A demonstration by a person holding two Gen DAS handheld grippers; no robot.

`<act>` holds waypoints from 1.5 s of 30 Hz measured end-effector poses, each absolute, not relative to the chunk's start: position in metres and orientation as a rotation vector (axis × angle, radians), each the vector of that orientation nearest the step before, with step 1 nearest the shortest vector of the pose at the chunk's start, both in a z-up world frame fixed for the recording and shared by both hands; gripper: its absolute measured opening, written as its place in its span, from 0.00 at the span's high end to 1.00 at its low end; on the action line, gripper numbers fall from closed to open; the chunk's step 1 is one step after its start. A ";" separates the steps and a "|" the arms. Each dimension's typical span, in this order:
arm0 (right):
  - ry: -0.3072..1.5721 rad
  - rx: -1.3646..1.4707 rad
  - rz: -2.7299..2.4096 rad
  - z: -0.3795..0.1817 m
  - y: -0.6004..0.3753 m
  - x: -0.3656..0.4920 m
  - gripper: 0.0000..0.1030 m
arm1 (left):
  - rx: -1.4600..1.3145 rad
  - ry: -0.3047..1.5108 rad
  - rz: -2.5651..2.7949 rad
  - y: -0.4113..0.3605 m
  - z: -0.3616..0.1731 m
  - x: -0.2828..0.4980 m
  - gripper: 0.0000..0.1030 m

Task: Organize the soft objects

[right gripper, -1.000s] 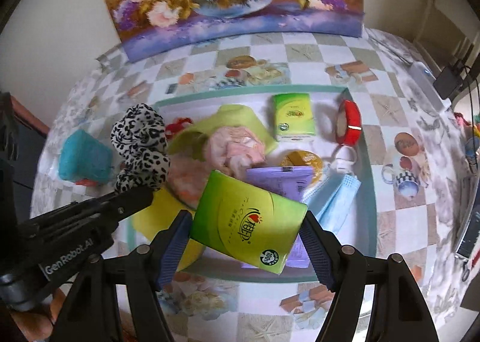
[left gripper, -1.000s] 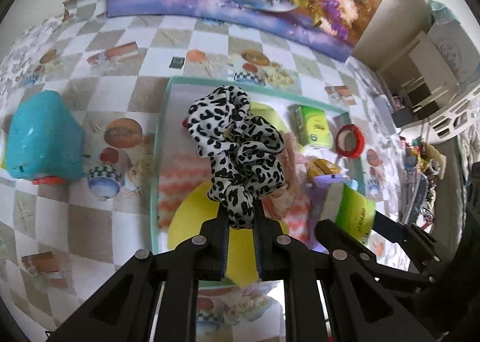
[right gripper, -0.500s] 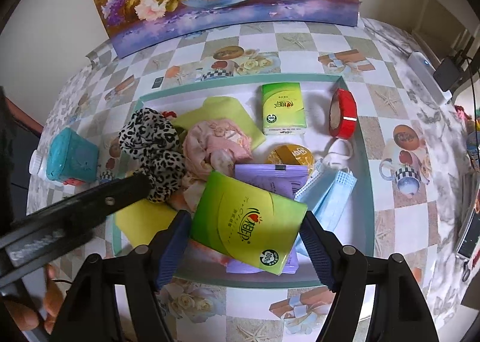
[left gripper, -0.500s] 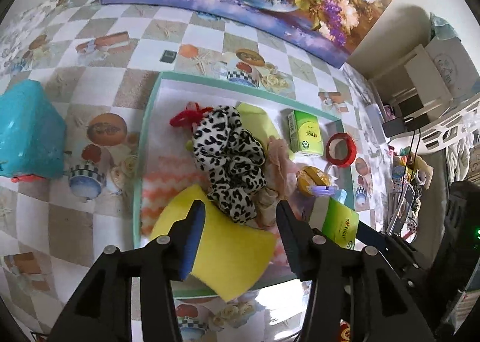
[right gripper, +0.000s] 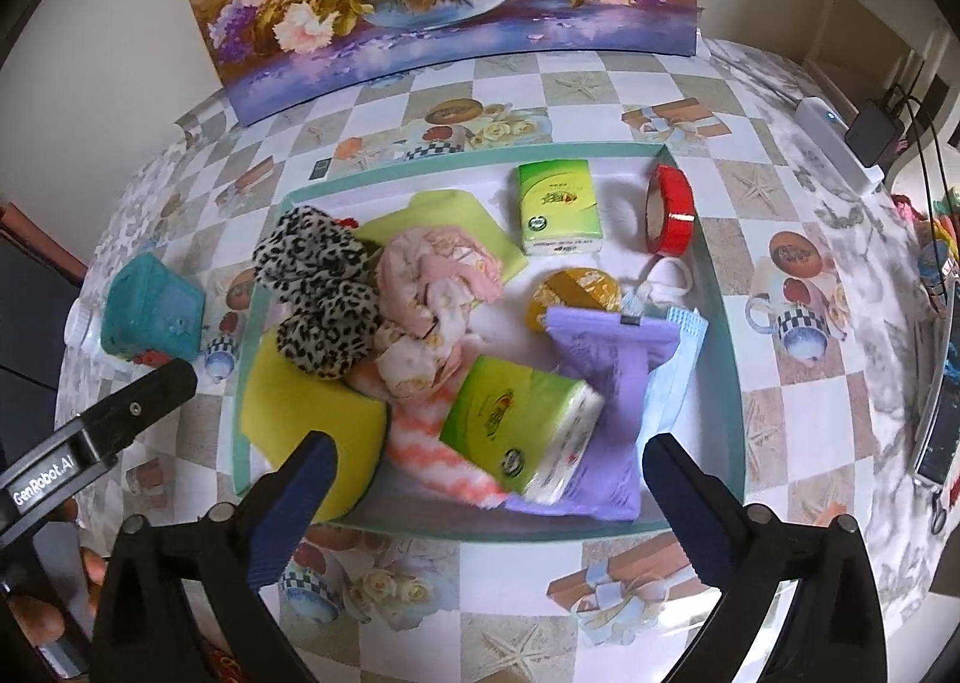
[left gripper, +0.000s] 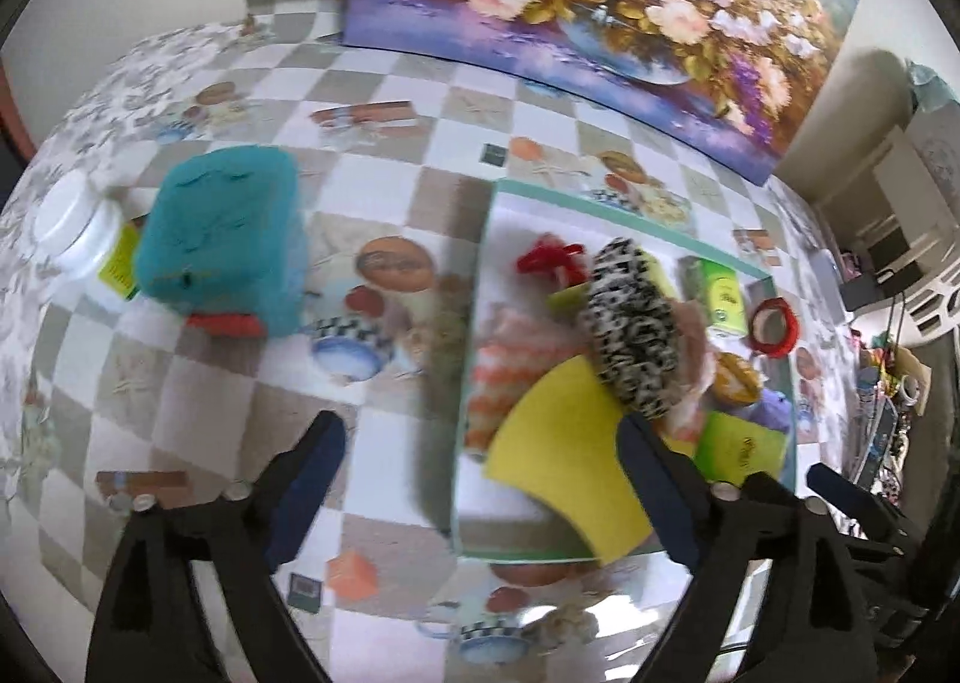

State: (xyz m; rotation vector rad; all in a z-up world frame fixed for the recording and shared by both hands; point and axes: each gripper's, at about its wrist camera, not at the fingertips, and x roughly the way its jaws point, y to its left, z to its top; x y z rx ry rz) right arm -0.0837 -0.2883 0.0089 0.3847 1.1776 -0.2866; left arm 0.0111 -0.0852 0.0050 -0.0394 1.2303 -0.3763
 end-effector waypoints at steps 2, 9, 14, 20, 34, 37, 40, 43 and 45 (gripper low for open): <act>1.182 0.371 -0.287 0.008 -0.283 -0.086 0.00 | -0.017 1.219 -0.356 -0.079 0.005 0.008 0.05; 1.176 0.331 -0.279 0.010 -0.264 -0.094 0.00 | 0.011 1.209 -0.311 -0.059 0.006 -0.003 0.03; 1.160 0.318 -0.282 0.014 -0.256 -0.101 0.00 | 0.032 1.198 -0.300 -0.044 0.009 -0.012 0.03; 1.142 0.295 -0.280 0.019 -0.246 -0.107 0.00 | 0.045 1.167 -0.300 -0.035 0.016 -0.022 0.03; 1.116 0.266 -0.286 0.028 -0.239 -0.111 0.00 | 0.042 1.174 -0.280 -0.028 0.019 -0.026 0.03; 1.113 0.265 -0.285 0.029 -0.239 -0.111 0.00 | 0.047 1.169 -0.284 -0.030 0.021 -0.027 0.03; 1.106 0.267 -0.286 0.030 -0.240 -0.112 0.00 | 0.053 1.167 -0.283 -0.031 0.022 -0.027 0.03; 1.104 0.269 -0.288 0.031 -0.241 -0.112 0.00 | 0.045 1.156 -0.290 -0.031 0.024 -0.028 0.03; 1.105 0.269 -0.287 0.031 -0.241 -0.112 0.00 | 0.033 1.150 -0.294 -0.030 0.026 -0.028 0.03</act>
